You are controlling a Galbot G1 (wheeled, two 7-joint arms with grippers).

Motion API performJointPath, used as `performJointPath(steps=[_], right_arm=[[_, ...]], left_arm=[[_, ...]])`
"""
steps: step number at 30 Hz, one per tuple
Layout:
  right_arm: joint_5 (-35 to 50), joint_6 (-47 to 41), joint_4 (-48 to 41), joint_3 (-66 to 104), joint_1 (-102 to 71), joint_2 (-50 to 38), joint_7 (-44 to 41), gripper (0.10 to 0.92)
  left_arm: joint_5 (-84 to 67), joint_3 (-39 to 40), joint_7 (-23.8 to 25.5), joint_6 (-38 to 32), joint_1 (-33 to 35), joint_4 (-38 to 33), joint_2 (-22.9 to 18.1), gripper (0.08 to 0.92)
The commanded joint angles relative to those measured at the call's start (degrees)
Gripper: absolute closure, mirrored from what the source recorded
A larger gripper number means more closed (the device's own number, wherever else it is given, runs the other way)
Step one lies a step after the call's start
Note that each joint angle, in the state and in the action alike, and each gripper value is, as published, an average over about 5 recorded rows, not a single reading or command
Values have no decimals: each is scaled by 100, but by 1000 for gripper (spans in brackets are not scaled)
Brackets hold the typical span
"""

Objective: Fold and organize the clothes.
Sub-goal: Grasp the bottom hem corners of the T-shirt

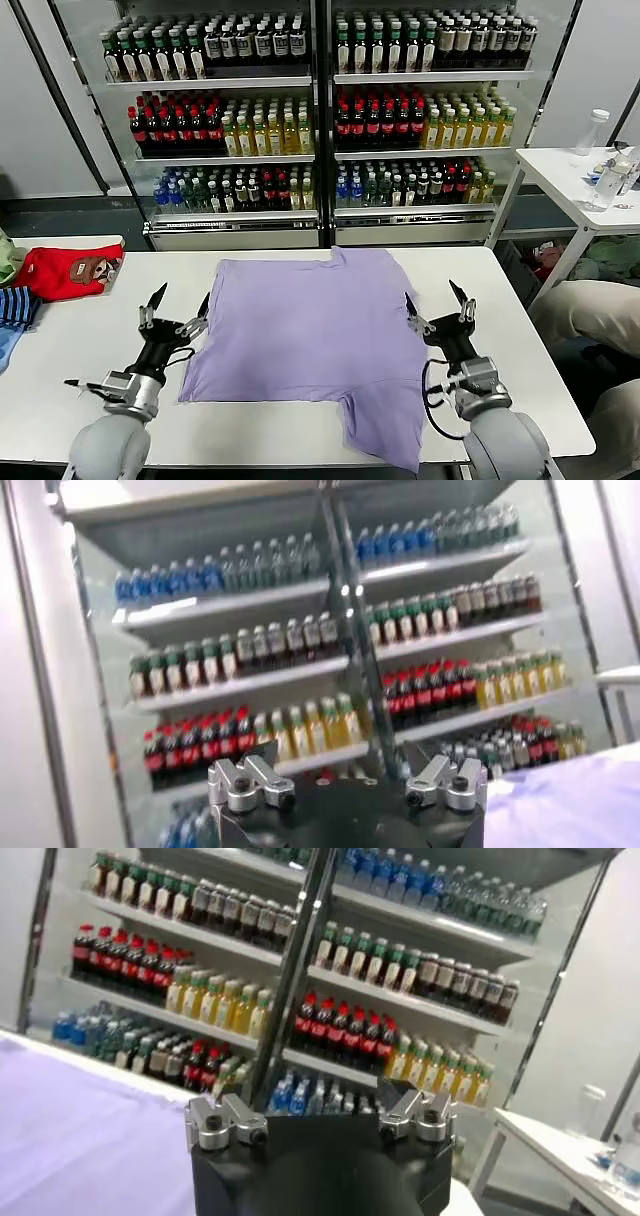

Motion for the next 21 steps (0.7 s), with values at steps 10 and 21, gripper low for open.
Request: performJointPath(steps=[10, 21], right_arm=[[457, -85, 428, -44, -1920, -418, 178, 203], [630, -200, 186, -435, -1842, -250, 486, 203]], left_arm=[[-1210, 180, -736, 1402, 1452, -676, 596, 177], [-1431, 4, -638, 1631, 1210, -177, 581, 177]])
